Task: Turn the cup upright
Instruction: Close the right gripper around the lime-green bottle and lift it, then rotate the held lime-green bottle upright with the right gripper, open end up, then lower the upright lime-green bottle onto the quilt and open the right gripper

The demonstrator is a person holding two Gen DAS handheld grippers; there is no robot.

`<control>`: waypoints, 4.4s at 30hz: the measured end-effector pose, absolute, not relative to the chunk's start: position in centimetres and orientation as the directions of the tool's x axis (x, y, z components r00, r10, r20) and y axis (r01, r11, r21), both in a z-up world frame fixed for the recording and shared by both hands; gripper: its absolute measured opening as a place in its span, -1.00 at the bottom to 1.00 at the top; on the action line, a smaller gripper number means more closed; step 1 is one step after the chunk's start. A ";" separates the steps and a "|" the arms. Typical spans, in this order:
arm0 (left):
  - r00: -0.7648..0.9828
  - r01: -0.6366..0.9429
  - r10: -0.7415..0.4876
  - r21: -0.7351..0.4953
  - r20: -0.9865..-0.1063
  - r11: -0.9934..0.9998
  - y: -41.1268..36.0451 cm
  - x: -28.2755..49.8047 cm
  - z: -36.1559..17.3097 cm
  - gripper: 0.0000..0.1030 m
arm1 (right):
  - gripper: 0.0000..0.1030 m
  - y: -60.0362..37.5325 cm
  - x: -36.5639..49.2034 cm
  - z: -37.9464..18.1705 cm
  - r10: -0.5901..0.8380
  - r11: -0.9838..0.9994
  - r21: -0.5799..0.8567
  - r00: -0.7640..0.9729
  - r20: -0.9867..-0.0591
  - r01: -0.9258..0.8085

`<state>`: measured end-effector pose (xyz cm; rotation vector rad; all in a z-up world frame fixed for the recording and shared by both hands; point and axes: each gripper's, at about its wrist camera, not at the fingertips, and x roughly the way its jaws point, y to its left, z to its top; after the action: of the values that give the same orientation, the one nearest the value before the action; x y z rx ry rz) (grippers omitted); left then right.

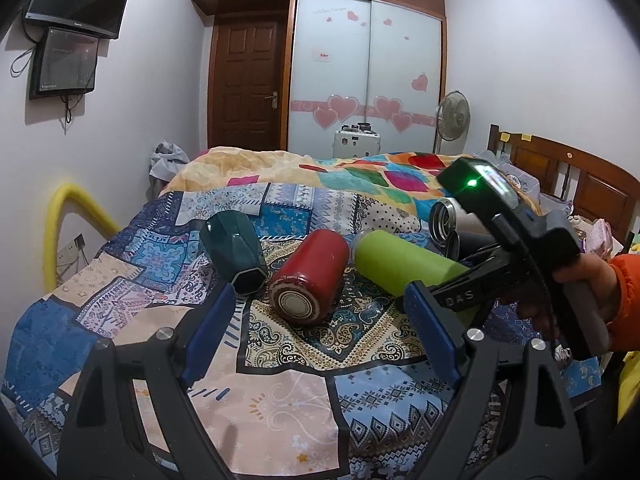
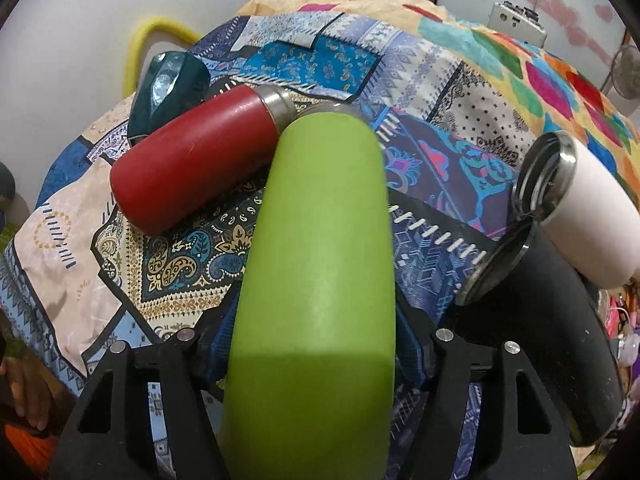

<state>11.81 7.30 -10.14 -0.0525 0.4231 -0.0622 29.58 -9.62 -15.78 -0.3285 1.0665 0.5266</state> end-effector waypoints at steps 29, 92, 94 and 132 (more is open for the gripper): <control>0.908 0.047 -0.054 -0.027 -0.415 0.999 4.6 9.0 -8.4 0.69 | 0.20 -11.5 21.2 -14.4 0.441 0.733 0.068 0.396 -0.806 -0.677; 0.531 0.140 -0.224 -0.177 -0.817 0.974 -3.0 22.0 -13.9 0.70 | 0.22 -21.0 19.5 -17.0 0.534 0.763 0.131 0.502 -0.681 -0.634; 0.515 0.164 -0.244 -0.185 -0.821 0.969 -3.2 22.4 -13.7 0.63 | 0.22 -21.4 19.3 -17.0 0.512 0.777 0.108 0.522 -0.682 -0.620; 0.448 0.265 -0.290 -0.184 -0.846 0.947 -4.9 22.9 -9.9 0.23 | 0.22 -24.3 18.0 -10.7 0.473 0.858 0.064 0.735 -0.486 -0.510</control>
<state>22.92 -4.87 -9.93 -0.0264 1.0522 -0.3431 18.03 -24.30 -10.68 -0.0750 0.5130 0.5405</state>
